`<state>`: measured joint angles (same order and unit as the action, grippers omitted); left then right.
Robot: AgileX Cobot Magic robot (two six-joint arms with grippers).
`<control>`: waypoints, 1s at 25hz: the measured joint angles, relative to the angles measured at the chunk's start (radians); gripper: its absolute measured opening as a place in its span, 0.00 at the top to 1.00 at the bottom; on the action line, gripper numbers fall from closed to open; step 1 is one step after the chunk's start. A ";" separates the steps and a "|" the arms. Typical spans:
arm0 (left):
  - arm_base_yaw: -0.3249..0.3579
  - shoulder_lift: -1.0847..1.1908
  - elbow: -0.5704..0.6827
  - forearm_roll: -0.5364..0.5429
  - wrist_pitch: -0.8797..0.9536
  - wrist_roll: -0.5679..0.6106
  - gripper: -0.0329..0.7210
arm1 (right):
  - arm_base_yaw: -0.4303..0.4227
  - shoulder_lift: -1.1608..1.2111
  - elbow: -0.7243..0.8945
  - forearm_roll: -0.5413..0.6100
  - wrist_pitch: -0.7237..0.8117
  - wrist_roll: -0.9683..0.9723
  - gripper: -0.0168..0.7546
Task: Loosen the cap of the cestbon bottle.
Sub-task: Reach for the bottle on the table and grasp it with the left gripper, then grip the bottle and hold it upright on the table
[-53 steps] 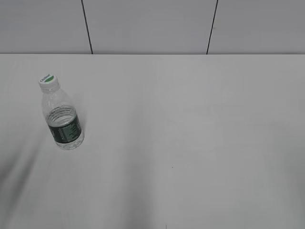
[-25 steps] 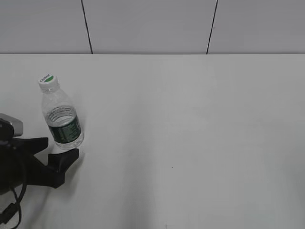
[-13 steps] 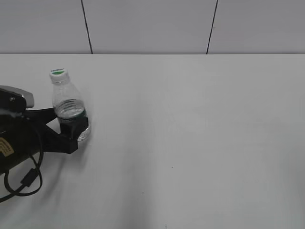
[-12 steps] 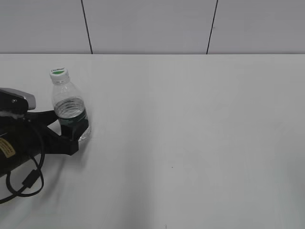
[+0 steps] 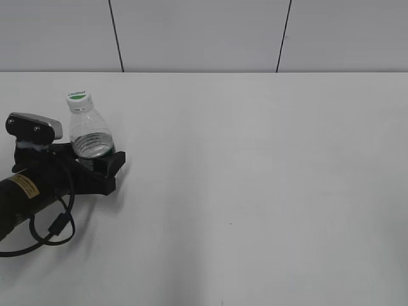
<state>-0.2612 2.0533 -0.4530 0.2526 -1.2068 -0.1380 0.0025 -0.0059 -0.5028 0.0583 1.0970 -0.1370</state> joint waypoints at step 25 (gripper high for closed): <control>0.000 0.004 -0.006 0.102 0.001 0.003 0.44 | 0.000 0.000 0.000 0.000 0.000 0.000 0.38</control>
<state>-0.2612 2.0574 -0.4594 0.3543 -1.2055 -0.1352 0.0025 -0.0059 -0.5028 0.0583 1.0970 -0.1370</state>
